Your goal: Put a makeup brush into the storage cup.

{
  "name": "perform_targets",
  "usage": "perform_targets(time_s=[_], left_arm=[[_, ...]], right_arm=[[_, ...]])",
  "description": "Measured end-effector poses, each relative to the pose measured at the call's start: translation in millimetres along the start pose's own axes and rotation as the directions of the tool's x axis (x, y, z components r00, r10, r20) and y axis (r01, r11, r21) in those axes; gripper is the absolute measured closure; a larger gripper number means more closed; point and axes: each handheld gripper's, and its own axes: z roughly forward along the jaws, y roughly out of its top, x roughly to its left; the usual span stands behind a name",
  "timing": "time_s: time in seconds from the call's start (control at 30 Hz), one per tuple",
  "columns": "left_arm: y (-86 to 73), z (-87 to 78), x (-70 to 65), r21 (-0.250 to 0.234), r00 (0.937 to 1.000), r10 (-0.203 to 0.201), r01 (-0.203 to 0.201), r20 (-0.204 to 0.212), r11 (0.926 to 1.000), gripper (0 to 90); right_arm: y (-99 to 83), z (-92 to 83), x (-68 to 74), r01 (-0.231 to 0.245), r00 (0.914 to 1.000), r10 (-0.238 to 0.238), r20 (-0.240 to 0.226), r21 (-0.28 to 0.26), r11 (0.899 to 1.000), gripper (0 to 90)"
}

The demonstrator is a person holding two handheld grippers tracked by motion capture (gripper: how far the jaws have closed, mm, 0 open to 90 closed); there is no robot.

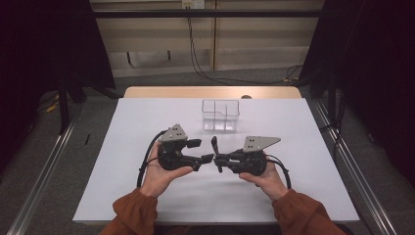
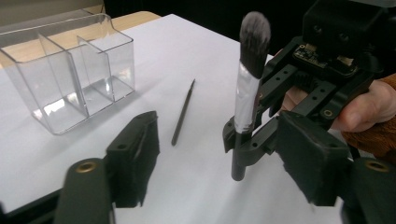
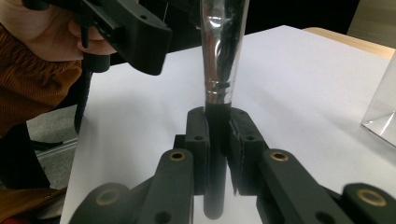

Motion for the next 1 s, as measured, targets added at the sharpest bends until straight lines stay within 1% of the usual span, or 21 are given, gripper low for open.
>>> perform_targets(time_s=[0.07,0.17,0.23,0.43,0.5,0.53,0.57,0.63,0.67,0.7,0.73,0.77,0.8,0.9,1.0], left_arm=[[-2.2,-1.1,0.9,-0.014,0.9997,0.009,-0.009,-0.021,0.9999,21.1],[-5.2,-3.0,2.7,-0.026,0.9993,0.005,-0.006,-0.038,0.9996,15.6],[-7.8,-5.1,3.8,-0.037,0.9982,0.014,-0.016,-0.059,0.9992,13.8],[-15.3,-13.7,7.6,-0.057,0.9955,0.005,-0.010,-0.094,0.9983,7.1],[-17.0,-16.6,8.5,-0.066,0.9957,-0.002,-0.004,-0.092,0.9978,5.6],[-18.1,-19.1,9.1,-0.074,0.9946,-0.008,0.000,-0.104,0.9972,5.8],[-18.8,-20.7,10.0,-0.079,0.9946,-0.006,-0.002,-0.104,0.9969,5.1],[-21.7,-25.3,11.9,-0.088,0.9944,-0.021,0.012,-0.104,0.9960,4.8],[-22.3,-26.5,12.3,-0.081,0.9948,-0.014,0.005,-0.101,0.9967,4.4],[-23.8,-28.8,13.5,-0.084,0.9963,-0.013,0.006,-0.085,0.9965,3.9],[-24.8,-30.4,14.2,-0.085,0.9963,-0.024,0.017,-0.083,0.9963,4.6],[-25.4,-31.8,14.9,-0.084,0.9968,-0.015,0.009,-0.079,0.9964,3.9],[-26.2,-33.3,15.3,-0.091,0.9965,-0.009,0.001,-0.083,0.9959,3.3],[-27.5,-38.2,16.0,-0.105,0.9954,-0.024,0.014,-0.093,0.9944,3.2],[-29.3,-43.7,16.7,-0.126,0.9941,-0.016,0.002,-0.108,0.9920,3.2]], right_arm=[[-0.1,0.0,0.0,0.000,1.0000,0.000,0.001,0.000,1.000,80.0],[0.3,-0.8,0.0,0.001,1.0000,-0.001,0.002,-0.002,1.000,80.0],[0.4,-1.3,-0.5,0.002,1.0000,-0.002,0.004,-0.003,1.000,80.0],[0.2,-2.8,-1.2,-0.003,0.9999,0.003,0.010,-0.007,1.000,80.0],[-0.1,-3.1,-1.4,-0.005,0.9999,0.005,0.013,-0.006,1.000,80.0],[-0.2,-3.4,-1.6,-0.005,0.9999,0.005,0.015,-0.005,1.000,80.0],[-0.5,-3.6,-1.8,-0.007,0.9998,0.007,0.016,-0.006,1.000,80.0],[-0.5,-4.2,-2.1,-0.009,0.9998,0.009,0.019,-0.006,1.000,80.0],[-0.5,-4.6,-2.2,-0.010,0.9997,0.010,0.021,-0.008,1.000,80.0],[-0.5,-4.8,-2.2,-0.010,0.9997,0.010,0.022,-0.008,1.000,80.0],[-0.5,-4.9,-2.2,-0.010,0.9997,0.010,0.023,-0.008,1.000,80.0],[-0.5,-5.1,-2.3,-0.009,0.9997,0.009,0.024,-0.007,1.000,80.0],[-0.4,-5.1,-2.3,-0.008,0.9997,0.008,0.025,-0.007,1.000,80.0],[-0.3,-5.7,-2.6,-0.007,0.9996,0.007,0.028,-0.005,1.000,80.0],[-0.1,-6.5,-3.1,-0.008,0.9995,0.008,0.031,-0.008,1.000,80.0]])
